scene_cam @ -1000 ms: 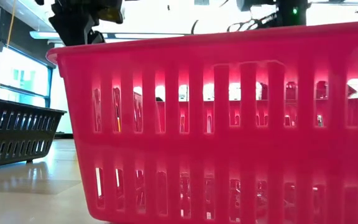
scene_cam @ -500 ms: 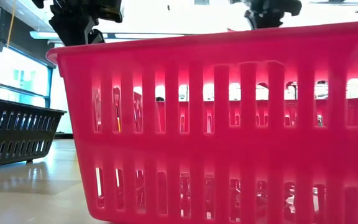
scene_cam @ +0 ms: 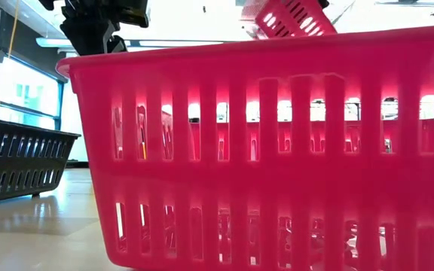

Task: Stack baskets by color
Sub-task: Stack the top right red bin on top of the top left red bin on the table

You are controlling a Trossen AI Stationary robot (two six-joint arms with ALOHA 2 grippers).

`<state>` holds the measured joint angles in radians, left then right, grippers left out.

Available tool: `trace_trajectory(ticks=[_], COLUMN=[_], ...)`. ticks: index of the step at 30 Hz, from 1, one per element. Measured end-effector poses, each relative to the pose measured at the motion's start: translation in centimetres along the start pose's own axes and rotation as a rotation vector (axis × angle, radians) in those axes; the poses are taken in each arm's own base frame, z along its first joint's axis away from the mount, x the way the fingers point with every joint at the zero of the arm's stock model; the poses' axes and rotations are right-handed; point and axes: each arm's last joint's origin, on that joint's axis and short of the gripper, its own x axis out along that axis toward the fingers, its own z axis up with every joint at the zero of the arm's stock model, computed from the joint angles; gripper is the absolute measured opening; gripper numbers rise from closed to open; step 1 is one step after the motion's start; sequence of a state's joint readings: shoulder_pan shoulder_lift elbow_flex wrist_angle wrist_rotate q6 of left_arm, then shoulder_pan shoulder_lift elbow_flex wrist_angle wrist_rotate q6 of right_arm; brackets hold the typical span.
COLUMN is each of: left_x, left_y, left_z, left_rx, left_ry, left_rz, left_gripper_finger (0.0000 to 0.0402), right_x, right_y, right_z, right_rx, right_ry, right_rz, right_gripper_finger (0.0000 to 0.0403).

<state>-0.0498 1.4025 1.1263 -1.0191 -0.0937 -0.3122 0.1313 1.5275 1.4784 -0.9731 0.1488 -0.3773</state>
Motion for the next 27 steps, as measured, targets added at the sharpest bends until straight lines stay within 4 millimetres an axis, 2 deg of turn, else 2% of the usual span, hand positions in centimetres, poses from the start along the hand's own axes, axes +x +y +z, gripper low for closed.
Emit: trace_trajectory(ticks=[14, 27], left_x=[0.0, 0.0], left_y=[0.0, 0.0], left_z=[0.0, 0.0], left_rx=[-0.007, -0.007], left_ry=[0.000, 0.000], left_rz=[0.000, 0.000], left_gripper_finger=[0.0078, 0.0078], right_x=[6.7, 10.4], right_y=[1.0, 0.7], right_z=[0.5, -0.2], right_rx=[-0.015, 0.031], right_ry=[0.178, 0.283], right_rz=[0.089, 0.145], right_gripper_finger=[0.0000, 0.0000])
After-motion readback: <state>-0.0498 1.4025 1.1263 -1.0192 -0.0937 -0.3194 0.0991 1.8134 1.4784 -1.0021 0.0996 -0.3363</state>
